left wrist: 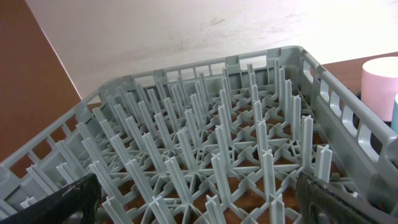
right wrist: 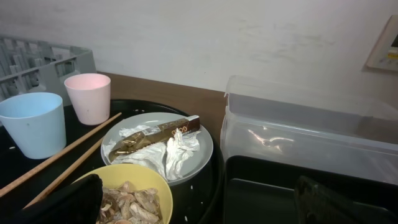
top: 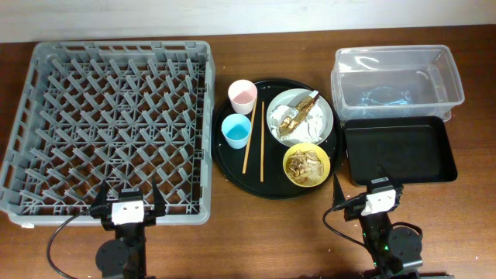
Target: Sort waste into correct bins and load items into the dishwasher rack
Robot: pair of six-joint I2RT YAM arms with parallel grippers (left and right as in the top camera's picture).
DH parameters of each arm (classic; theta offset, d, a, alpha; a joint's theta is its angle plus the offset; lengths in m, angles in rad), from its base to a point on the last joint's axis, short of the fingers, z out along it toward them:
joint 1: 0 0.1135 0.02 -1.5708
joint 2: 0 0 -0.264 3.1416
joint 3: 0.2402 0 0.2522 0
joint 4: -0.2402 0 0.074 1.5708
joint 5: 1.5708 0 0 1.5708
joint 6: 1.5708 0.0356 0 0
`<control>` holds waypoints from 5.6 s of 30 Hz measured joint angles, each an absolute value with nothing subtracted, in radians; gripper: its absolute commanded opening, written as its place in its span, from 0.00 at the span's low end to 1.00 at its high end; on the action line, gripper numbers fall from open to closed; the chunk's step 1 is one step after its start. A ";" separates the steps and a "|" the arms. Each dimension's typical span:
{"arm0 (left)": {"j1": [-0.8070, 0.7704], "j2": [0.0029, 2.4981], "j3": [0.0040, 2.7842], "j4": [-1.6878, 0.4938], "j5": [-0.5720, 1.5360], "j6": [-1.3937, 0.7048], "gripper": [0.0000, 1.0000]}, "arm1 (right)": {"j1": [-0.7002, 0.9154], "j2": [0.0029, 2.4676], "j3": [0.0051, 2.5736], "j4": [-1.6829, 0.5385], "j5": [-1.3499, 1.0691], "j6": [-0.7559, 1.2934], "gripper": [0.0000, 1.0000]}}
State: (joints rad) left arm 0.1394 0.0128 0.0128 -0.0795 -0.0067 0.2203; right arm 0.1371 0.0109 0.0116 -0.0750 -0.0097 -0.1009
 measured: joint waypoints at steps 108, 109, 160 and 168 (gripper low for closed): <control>0.138 1.474 1.383 -0.669 0.195 0.229 1.00 | -0.058 2.027 2.276 -1.387 -0.086 0.260 0.78; 0.138 1.474 1.383 -0.668 0.195 0.229 1.00 | 0.018 1.961 2.286 -1.475 -0.102 0.242 0.77; 0.138 1.474 1.384 -0.677 0.195 0.229 1.00 | -0.432 1.662 1.182 -0.989 -1.042 -0.385 0.04; 0.138 1.474 1.384 -0.677 0.195 0.229 1.00 | -0.661 1.714 1.023 -0.848 -1.448 -0.397 0.04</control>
State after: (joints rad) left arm 0.1375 1.4742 1.3842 -0.6765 0.1951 0.2287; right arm -0.6609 1.7142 1.0233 -0.8482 -1.4483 -0.3965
